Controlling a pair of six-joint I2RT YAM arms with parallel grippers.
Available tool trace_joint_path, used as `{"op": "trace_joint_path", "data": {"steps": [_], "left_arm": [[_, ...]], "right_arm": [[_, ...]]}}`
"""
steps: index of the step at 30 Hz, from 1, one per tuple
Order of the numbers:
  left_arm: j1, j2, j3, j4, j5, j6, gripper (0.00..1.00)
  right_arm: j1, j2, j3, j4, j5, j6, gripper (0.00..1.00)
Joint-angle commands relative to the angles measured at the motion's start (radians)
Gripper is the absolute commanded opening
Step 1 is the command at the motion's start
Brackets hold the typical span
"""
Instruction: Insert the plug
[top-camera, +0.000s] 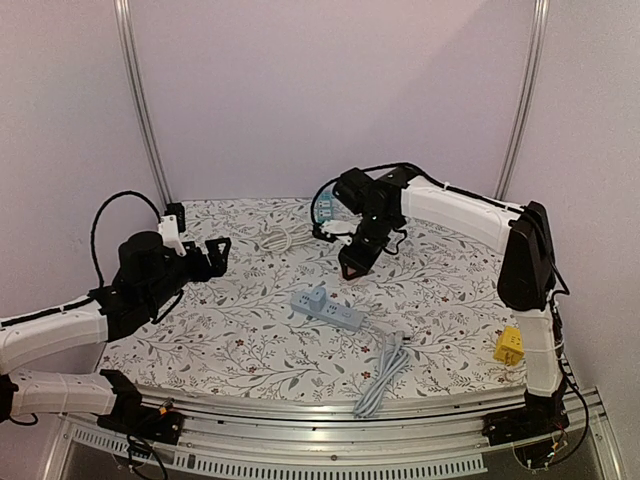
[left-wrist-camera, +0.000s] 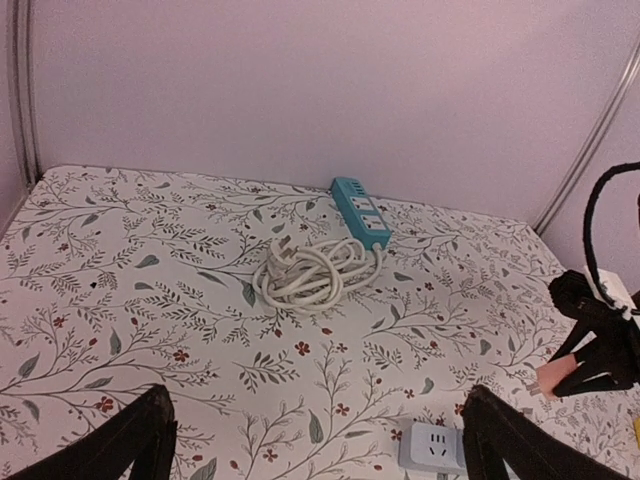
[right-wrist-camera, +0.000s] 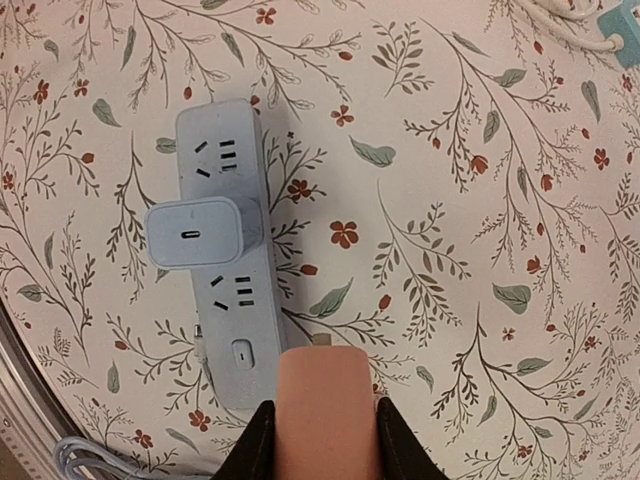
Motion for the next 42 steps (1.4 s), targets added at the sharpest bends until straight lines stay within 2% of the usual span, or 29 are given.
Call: {"op": "trace_joint_path", "data": {"steps": [1,42], "left_arm": [[0.015,-0.017,-0.013,-0.008,-0.004,0.007,0.99],[0.015,-0.015,-0.016,-0.004,-0.009,0.006,0.99]], "right_arm": [[0.049,0.044,0.029,-0.018,-0.026,-0.001,0.0],[0.086,0.163,0.044,-0.001,-0.022,0.0,0.0]]}}
